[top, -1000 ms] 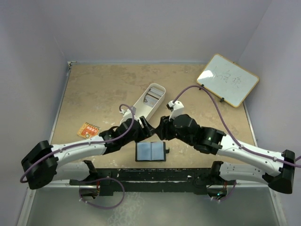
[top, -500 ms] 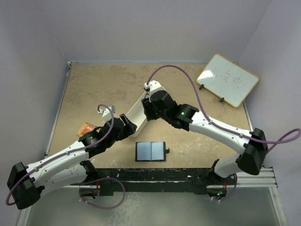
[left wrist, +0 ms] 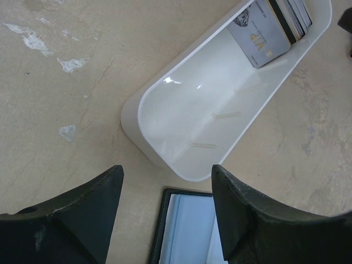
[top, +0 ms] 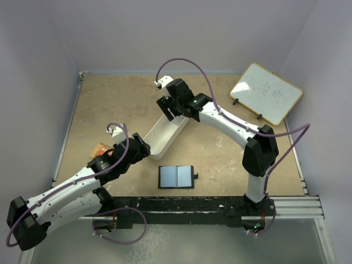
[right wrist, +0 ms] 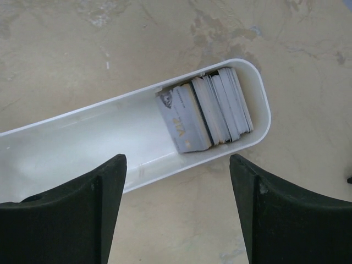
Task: Put the credit cards into the card holder
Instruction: Pick up the credit card from the storage box.
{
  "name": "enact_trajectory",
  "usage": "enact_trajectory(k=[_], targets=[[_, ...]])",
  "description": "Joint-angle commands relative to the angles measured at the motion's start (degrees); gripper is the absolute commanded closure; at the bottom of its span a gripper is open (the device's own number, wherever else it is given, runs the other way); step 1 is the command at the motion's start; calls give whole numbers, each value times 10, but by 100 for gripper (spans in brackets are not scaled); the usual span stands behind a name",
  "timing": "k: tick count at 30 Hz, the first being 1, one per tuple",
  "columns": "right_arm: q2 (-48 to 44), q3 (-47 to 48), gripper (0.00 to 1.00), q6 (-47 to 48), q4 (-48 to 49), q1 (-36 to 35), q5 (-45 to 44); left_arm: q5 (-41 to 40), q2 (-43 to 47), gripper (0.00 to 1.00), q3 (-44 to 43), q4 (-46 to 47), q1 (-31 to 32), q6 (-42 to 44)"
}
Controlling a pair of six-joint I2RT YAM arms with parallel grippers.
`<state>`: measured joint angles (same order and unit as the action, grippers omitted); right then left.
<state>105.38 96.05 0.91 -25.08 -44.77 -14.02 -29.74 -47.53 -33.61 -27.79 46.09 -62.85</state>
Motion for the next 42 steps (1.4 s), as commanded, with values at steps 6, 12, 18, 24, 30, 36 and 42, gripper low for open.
enact_trajectory(k=[6, 12, 18, 24, 30, 36, 42], targets=[[103, 91, 21, 93, -33, 26, 33, 7, 5, 37, 36, 48, -4, 20], [151, 114, 16, 132, -25, 33, 39, 3, 11, 37, 44, 45, -4, 23], [188, 126, 17, 169, -7, 36, -3, -7, 9, 37, 42, 42, -4, 32], [228, 132, 20, 185, 11, 42, -45, -21, 12, 37, 31, 26, -4, 36], [224, 111, 29, 194, 47, 42, -89, -27, 18, 37, 29, 22, -4, 36], [199, 89, 47, 202, 76, 42, -101, -18, 12, 37, 36, 31, -4, 34], [200, 81, 63, 202, 77, 42, -101, -14, 10, 37, 40, 34, -4, 31]])
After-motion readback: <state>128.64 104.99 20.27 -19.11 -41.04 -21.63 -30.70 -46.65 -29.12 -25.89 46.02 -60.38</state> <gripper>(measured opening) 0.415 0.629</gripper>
